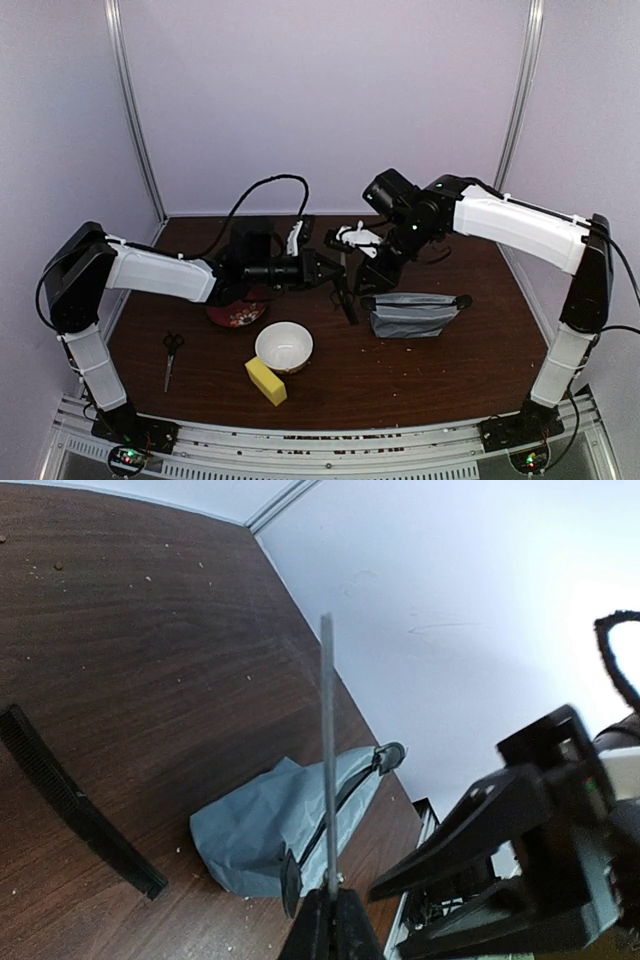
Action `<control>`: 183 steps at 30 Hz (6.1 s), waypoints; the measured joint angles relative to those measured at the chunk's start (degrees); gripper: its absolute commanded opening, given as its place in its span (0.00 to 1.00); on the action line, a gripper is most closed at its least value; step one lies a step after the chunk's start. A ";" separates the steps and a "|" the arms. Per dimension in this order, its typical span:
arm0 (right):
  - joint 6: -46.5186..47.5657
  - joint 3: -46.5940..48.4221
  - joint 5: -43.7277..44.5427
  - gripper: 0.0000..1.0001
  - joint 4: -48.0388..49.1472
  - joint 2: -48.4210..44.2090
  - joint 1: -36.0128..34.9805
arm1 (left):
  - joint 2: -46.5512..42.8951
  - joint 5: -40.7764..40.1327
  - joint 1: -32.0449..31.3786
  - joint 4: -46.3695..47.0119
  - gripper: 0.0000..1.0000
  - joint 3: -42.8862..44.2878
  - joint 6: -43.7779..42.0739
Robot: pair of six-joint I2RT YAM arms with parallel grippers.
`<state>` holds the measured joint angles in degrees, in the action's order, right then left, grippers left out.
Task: Sort the hair-cutting tools
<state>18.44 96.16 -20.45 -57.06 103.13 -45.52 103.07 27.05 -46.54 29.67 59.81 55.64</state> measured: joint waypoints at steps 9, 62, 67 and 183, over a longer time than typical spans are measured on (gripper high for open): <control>0.31 -17.66 0.94 0.48 6.69 -26.12 17.94 | -1.57 -2.16 -3.63 -11.58 0.00 5.27 -23.04; 2.45 -38.01 -12.98 0.00 7.43 -19.04 40.30 | 26.18 -3.43 -12.79 -28.20 0.00 38.14 -71.69; 2.84 -37.29 -15.96 0.00 6.58 -17.81 40.30 | 24.81 -8.35 -13.27 -34.40 0.00 38.10 -73.57; 10.25 -35.69 -11.82 0.46 13.14 -30.99 23.10 | -29.29 -30.93 38.07 -80.19 0.32 -7.78 -31.17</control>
<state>28.69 60.47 -32.27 -43.92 72.14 -22.41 73.78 -3.88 -8.47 -50.52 52.03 24.47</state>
